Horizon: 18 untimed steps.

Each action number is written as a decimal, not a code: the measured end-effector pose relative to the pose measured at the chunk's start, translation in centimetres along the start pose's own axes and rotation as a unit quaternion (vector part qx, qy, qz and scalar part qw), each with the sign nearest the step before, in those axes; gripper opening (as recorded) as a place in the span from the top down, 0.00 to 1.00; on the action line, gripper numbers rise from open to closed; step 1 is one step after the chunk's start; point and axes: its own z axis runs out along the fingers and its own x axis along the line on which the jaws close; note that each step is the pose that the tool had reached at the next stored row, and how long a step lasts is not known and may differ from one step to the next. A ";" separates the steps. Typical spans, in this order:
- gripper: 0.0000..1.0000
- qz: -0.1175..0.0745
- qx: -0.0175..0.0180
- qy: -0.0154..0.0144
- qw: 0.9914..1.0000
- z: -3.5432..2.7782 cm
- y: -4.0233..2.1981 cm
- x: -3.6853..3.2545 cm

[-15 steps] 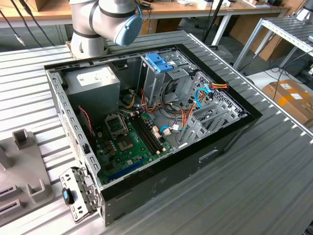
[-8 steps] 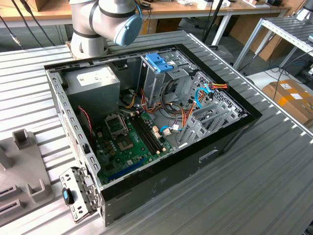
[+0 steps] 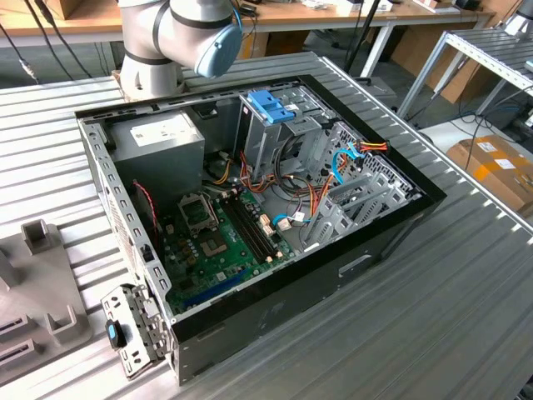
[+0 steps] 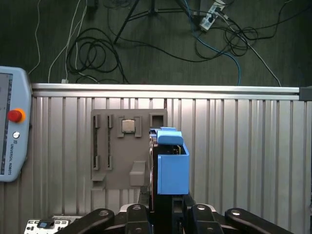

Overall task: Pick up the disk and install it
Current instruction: 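Pick up the disk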

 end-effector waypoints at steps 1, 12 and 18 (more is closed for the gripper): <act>0.65 0.000 0.000 0.000 1.000 0.02 -0.47 0.00; 0.65 0.000 0.000 0.000 1.000 0.26 -6.45 0.05; 0.65 0.000 0.000 0.000 1.000 0.67 -9.98 0.08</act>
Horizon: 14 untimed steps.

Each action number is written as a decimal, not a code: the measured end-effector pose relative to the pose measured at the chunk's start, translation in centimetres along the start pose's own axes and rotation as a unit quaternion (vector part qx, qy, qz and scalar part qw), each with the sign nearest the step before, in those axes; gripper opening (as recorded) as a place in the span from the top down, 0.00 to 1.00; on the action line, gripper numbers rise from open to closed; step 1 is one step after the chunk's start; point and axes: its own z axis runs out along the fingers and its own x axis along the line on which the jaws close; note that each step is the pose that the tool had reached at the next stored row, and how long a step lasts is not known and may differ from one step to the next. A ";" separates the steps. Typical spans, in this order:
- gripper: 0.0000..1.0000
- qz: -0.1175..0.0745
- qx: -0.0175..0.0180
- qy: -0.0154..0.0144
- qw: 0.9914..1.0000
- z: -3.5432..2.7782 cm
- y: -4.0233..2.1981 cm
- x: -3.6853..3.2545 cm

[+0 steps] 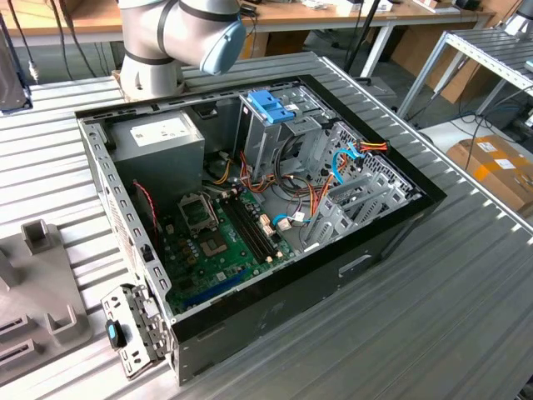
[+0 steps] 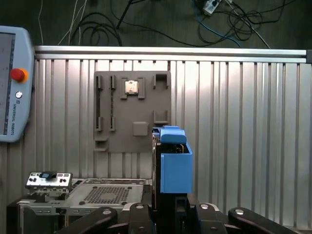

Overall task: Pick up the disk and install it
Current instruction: 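Pick up the disk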

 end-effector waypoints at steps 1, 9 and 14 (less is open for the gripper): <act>0.65 0.000 0.000 0.000 1.000 0.20 -0.89 0.00; 0.65 0.000 -0.001 0.000 1.000 1.62 -8.11 0.06; 0.65 0.000 -0.002 0.000 1.000 2.31 -12.30 0.09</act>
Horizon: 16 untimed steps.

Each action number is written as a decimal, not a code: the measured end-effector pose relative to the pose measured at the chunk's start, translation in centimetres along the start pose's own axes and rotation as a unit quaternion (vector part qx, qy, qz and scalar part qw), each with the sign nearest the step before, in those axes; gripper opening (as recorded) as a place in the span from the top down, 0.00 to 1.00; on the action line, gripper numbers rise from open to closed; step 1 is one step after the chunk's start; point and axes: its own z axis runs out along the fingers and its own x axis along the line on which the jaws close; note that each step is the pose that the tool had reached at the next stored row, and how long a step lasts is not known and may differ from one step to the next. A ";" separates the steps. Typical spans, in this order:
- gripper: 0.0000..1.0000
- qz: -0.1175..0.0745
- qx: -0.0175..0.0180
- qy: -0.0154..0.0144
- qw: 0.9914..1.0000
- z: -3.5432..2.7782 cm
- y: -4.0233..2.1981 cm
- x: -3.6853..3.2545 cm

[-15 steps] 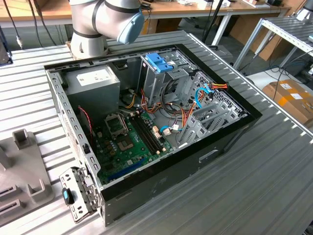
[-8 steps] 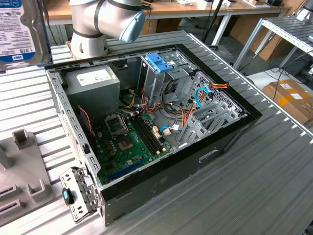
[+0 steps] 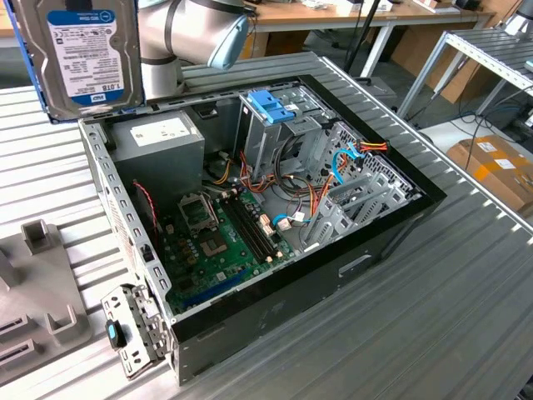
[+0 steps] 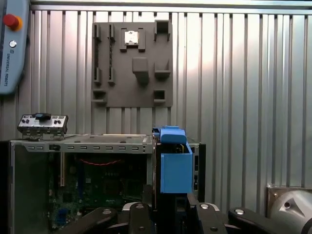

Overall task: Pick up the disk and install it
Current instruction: 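Pick up the disk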

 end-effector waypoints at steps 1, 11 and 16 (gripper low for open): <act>0.65 0.000 0.000 0.000 1.000 0.12 -0.83 0.01; 0.65 0.000 0.000 0.000 1.000 0.68 -6.94 0.05; 0.65 0.000 0.000 0.000 1.000 0.71 -10.66 0.08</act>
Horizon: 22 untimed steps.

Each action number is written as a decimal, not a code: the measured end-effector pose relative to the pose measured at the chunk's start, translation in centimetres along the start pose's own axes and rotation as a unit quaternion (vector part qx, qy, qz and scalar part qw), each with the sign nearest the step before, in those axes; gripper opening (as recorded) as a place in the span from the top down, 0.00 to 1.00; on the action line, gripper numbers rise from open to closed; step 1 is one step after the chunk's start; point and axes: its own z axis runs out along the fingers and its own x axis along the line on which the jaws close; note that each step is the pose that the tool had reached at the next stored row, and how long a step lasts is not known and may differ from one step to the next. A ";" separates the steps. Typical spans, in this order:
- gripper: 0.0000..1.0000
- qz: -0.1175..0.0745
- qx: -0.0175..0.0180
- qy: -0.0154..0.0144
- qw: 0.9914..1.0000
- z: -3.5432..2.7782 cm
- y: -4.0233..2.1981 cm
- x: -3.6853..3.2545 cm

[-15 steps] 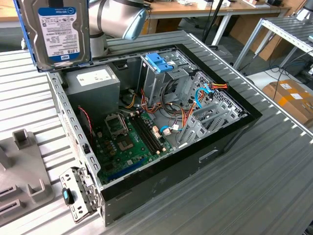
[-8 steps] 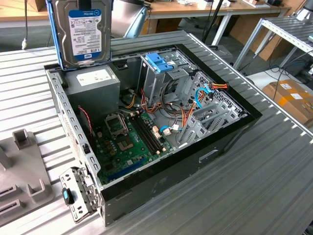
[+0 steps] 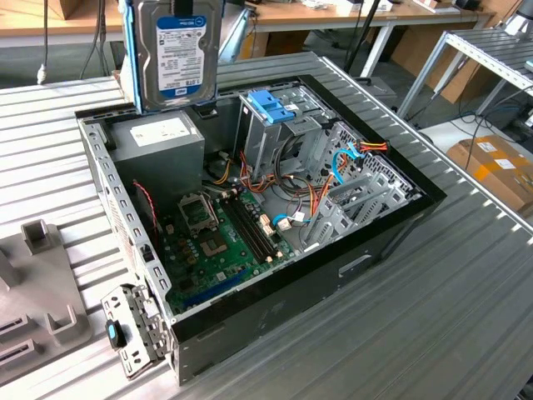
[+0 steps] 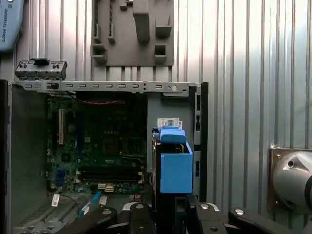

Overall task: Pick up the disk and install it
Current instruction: 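Pick up the disk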

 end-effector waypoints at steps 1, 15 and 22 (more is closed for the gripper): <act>0.65 0.000 0.000 0.000 1.000 0.02 -1.02 0.01; 0.65 0.000 -0.001 0.000 1.000 0.17 -10.74 0.09; 0.65 0.000 -0.001 0.000 1.000 0.17 -11.77 0.10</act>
